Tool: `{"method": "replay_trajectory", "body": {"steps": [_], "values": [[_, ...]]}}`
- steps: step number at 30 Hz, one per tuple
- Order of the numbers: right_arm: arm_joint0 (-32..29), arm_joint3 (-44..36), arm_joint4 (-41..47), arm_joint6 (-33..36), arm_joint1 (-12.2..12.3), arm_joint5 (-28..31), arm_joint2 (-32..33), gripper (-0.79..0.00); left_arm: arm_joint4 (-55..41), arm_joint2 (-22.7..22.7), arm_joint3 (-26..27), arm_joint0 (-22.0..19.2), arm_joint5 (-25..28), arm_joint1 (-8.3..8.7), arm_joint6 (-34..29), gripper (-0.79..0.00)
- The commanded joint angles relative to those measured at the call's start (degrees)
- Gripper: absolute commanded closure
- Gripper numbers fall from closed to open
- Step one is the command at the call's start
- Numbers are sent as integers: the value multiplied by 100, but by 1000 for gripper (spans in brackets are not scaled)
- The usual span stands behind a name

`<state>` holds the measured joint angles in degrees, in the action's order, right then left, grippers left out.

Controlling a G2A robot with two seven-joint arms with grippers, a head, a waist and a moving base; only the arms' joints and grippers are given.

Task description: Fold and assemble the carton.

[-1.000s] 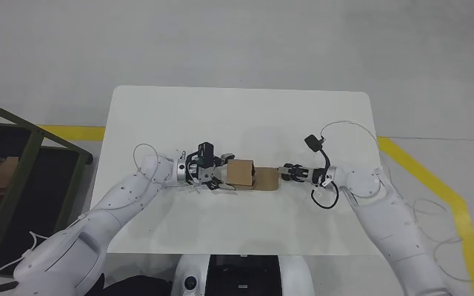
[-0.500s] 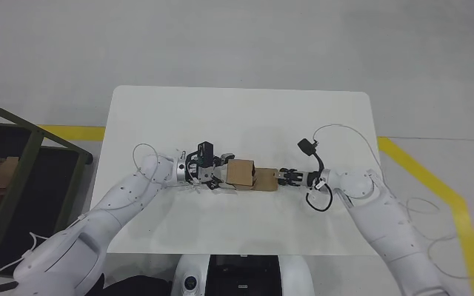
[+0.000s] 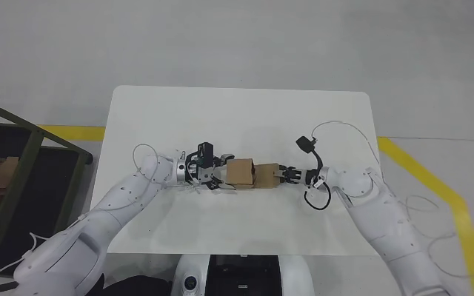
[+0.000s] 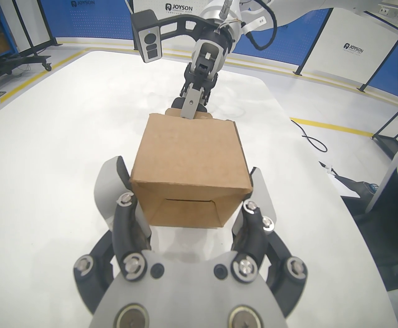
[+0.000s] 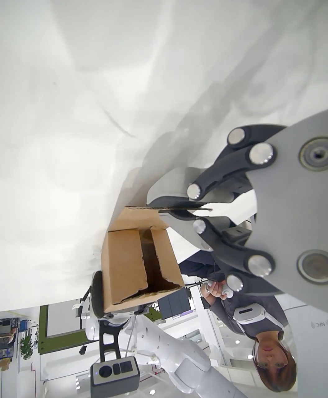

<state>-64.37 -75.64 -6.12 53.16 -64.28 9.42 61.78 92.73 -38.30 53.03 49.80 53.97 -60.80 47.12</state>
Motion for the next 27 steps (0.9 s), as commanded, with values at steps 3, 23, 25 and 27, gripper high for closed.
{"method": "replay_trajectory", "body": {"steps": [3,23,25,27], "values": [[-136,-365,31,70,48,-87,132,0,26,-2,15,5,-6,0,7,-643],[-301,-1280,154,133,96,-512,155,0,70,-36,139,19,2,-3,-82,-643],[-260,-1315,185,134,83,-545,95,0,73,-38,168,24,2,-4,-95,-643],[-205,-1319,211,127,65,-593,20,0,78,-40,194,26,8,-3,-112,-646]]}}
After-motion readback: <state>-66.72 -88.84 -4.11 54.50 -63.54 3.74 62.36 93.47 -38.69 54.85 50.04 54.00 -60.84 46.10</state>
